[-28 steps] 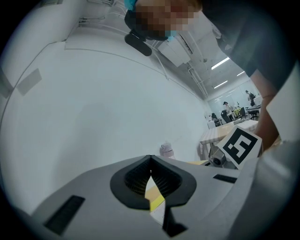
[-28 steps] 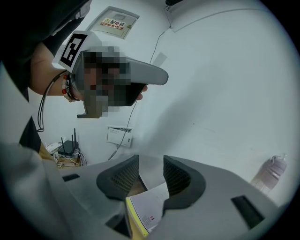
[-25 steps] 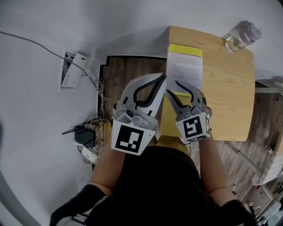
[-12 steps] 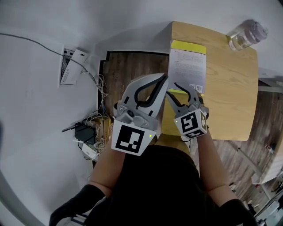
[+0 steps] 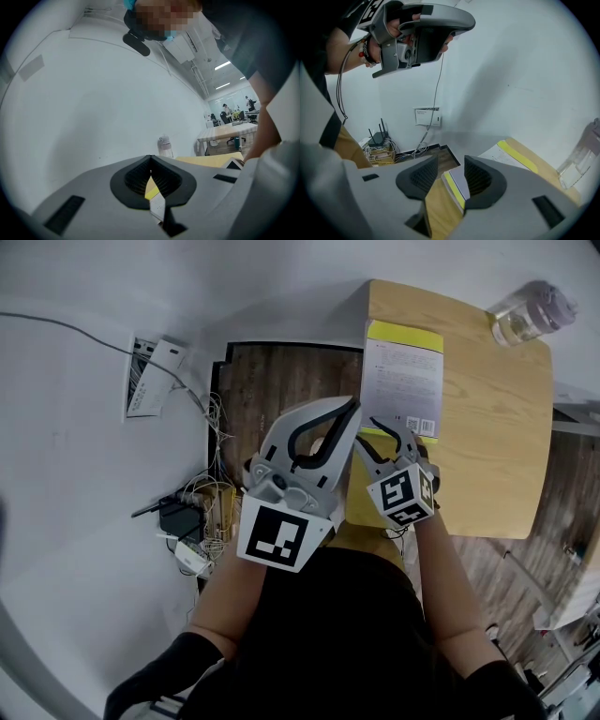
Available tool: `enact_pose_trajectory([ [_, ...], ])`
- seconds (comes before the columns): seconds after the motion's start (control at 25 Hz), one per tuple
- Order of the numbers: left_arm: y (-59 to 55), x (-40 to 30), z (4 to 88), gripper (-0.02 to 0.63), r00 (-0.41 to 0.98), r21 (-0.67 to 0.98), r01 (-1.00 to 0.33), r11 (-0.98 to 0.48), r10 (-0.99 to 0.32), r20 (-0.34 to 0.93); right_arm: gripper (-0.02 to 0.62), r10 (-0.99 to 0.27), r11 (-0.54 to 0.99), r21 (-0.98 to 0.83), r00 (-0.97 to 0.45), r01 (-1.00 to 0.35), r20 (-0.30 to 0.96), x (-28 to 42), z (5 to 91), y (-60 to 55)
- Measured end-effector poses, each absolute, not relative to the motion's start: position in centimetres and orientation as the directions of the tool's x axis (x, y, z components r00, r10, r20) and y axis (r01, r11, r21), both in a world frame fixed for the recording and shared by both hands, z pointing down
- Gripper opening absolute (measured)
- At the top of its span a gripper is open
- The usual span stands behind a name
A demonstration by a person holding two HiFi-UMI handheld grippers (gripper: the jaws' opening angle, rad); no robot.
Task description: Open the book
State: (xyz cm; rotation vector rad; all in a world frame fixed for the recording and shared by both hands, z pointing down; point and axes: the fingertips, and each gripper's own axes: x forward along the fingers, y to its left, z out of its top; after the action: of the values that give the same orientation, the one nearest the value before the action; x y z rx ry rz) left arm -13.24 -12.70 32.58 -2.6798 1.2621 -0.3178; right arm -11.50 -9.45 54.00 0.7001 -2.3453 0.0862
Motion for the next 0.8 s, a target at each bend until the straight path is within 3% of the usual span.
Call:
enact_pose_trajectory([
  [0.8, -12.8, -13.7, 33.3, 0.011, 0.625, -0.214, -0.74, -0.638, -0.769, 0.134, 0.184, -0.423, 0.867, 0.135, -0.566, -0.48, 0.707, -11.2, 58.2, -9.7],
])
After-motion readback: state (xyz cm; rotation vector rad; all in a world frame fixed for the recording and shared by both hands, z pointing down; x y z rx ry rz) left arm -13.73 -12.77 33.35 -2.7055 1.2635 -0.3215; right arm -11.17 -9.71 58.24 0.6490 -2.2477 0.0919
